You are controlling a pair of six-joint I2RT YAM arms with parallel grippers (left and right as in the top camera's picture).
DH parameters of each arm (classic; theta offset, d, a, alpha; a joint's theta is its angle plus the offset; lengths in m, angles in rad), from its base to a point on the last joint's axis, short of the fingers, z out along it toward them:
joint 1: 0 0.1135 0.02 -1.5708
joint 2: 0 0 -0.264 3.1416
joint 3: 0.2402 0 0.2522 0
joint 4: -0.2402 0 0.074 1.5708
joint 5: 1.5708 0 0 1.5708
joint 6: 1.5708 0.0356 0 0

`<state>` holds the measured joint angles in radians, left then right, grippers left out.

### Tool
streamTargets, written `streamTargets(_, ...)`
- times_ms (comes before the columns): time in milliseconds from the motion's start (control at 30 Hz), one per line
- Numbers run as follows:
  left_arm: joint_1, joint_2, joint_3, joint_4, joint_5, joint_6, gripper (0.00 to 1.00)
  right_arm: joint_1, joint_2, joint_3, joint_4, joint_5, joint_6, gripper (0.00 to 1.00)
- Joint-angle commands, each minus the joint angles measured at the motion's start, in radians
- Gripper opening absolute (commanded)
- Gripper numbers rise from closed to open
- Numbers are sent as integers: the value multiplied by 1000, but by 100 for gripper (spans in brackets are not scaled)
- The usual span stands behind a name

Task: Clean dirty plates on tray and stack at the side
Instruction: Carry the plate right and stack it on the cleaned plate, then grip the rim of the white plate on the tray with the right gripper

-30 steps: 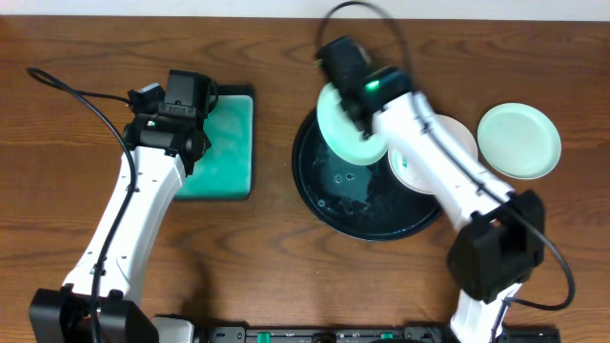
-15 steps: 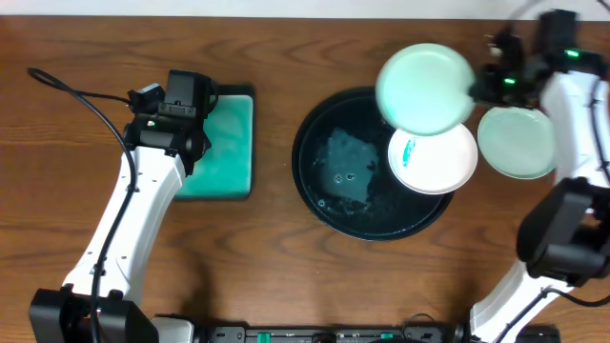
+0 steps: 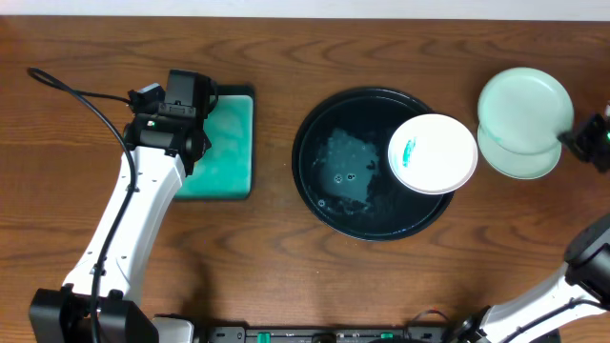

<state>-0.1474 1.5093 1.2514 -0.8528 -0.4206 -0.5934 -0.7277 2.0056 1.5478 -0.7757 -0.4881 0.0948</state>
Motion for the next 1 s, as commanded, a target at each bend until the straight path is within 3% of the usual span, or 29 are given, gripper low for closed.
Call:
streamTargets(0, 2, 0, -4, 2, -9, 16, 7, -31, 7, -55, 49, 20, 58, 1)
streamTargets(333, 2, 0, -4, 5, -9, 13, 7, 5, 7, -174, 197, 119, 89, 4)
streamTargets(367, 2, 0, -4, 5, -9, 13, 7, 13, 7, -175, 197, 121, 89, 9)
streamTargets(400, 2, 0, -4, 5, -9, 13, 7, 21, 7, -175, 195, 121, 89, 27)
streamTargets(433, 2, 0, -4, 6, -9, 13, 7, 31, 7, -174, 191, 113, 92, 55)
streamTargets(500, 2, 0, -4, 9, -8, 13, 7, 39, 4, -174, 182, 98, 92, 64)
streamTargets(667, 2, 0, -4, 9, 18, 13, 7, 49, -52, -173, 112, -22, 101, 49)
streamTargets(733, 2, 0, -4, 9, 20, 13, 7, 49, -98, -174, 75, -74, 127, 47)
streamTargets(833, 2, 0, -4, 8, 20, 14, 7, 70, -194, -174, 16, -110, 125, 49)
streamTargets(967, 2, 0, -4, 9, 20, 13, 7, 150, -322, -174, -103, -39, 59, 59)
